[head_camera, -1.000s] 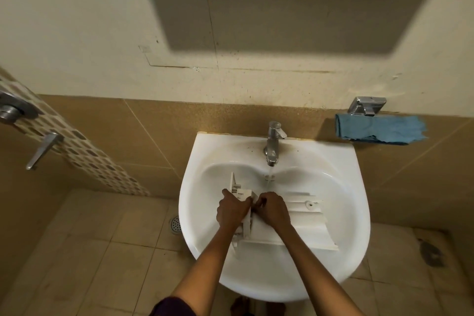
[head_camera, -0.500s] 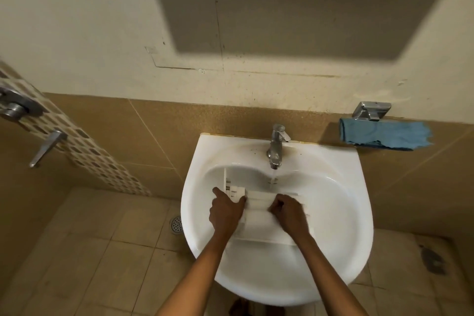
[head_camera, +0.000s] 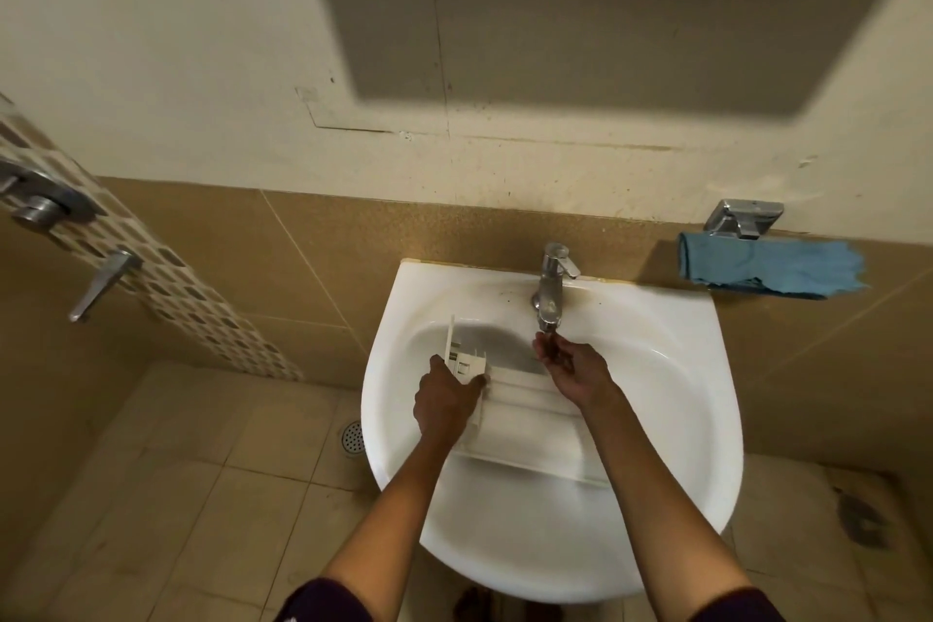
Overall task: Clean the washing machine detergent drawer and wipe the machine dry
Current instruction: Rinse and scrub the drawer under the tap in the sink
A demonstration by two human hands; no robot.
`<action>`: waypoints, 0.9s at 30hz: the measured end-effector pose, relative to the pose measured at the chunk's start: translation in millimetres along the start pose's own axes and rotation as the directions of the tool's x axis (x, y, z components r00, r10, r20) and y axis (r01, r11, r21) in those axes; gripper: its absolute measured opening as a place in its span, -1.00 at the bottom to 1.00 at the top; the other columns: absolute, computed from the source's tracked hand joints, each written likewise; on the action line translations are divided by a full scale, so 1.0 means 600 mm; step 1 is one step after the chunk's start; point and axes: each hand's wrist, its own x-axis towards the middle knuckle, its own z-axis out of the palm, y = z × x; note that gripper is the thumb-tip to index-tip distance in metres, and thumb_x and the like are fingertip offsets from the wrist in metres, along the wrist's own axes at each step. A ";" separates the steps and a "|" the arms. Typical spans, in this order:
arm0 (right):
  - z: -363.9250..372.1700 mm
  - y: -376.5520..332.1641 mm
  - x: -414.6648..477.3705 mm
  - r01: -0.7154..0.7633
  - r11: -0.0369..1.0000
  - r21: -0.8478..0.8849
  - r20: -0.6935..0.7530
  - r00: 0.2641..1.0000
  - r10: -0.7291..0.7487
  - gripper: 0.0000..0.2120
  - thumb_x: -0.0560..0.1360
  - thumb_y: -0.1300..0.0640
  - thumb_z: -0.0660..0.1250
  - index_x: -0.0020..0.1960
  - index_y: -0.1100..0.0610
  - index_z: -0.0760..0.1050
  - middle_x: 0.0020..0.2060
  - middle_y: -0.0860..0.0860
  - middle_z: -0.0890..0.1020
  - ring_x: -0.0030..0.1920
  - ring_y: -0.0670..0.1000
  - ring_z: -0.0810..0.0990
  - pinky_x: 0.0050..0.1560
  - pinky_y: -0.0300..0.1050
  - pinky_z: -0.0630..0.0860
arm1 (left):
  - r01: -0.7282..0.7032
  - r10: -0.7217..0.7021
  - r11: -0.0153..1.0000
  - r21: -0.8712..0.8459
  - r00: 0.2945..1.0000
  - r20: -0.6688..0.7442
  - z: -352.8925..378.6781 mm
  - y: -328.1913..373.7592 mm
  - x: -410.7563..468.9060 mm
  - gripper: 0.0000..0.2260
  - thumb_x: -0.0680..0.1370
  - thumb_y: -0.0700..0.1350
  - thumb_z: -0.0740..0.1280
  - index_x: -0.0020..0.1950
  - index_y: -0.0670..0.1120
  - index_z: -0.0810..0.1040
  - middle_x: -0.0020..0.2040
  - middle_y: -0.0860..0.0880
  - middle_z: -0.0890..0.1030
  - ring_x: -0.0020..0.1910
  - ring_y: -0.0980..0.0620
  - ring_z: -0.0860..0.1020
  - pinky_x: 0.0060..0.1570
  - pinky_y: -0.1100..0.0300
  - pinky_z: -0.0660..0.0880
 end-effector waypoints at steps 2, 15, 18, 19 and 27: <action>0.010 0.003 0.003 -0.018 1.000 -0.017 0.027 0.999 0.018 -0.82 0.57 0.41 0.08 -0.12 0.39 0.43 -0.30 0.24 0.59 -0.21 0.12 0.54 -0.44 -0.15 0.60 | 0.000 0.000 1.000 -0.007 1.000 -0.003 0.000 -0.001 0.002 -0.49 0.44 0.11 0.40 0.23 -0.13 0.35 0.15 -0.13 0.56 0.14 -0.18 0.52 0.07 0.04 0.44; 0.024 0.104 0.021 0.296 0.184 -0.937 0.250 0.939 -0.237 -0.80 0.38 0.25 0.43 0.00 0.27 0.58 -0.04 0.13 0.65 -0.06 0.06 0.60 -0.09 -0.21 0.44 | -0.003 0.003 0.999 0.035 1.000 0.001 0.002 0.001 0.003 -0.51 0.49 0.09 0.34 0.29 -0.14 0.31 0.21 -0.15 0.52 0.19 -0.19 0.49 0.08 0.03 0.42; 0.033 0.116 0.025 0.295 0.069 -0.953 0.257 0.907 -0.334 -0.82 0.36 0.23 0.44 -0.06 0.25 0.54 -0.09 0.10 0.64 -0.06 0.08 0.60 -0.19 -0.22 0.39 | -0.005 0.005 0.999 0.039 1.000 0.002 0.001 0.002 0.000 -0.52 0.49 0.10 0.34 0.27 -0.14 0.32 0.21 -0.15 0.52 0.20 -0.18 0.49 0.08 0.03 0.43; 0.037 0.119 0.027 0.288 0.045 -0.956 0.254 0.899 -0.356 -0.85 0.36 0.24 0.43 -0.09 0.25 0.55 -0.11 0.11 0.65 -0.07 0.09 0.61 -0.19 -0.20 0.41 | 0.001 -0.001 0.999 0.038 1.000 0.000 0.001 0.001 0.001 -0.52 0.48 0.11 0.34 0.26 -0.14 0.32 0.20 -0.14 0.53 0.19 -0.18 0.50 0.08 0.02 0.43; 0.038 0.114 0.040 0.245 0.053 -0.968 0.199 0.880 -0.431 -0.88 0.38 0.37 0.32 -0.27 0.26 0.61 -0.20 0.16 0.68 -0.14 0.10 0.63 -0.21 -0.21 0.43 | 0.018 -0.018 0.999 0.044 1.000 0.004 0.000 0.001 0.004 -0.51 0.47 0.14 0.34 0.25 -0.13 0.32 0.19 -0.14 0.53 0.18 -0.17 0.50 0.05 0.02 0.43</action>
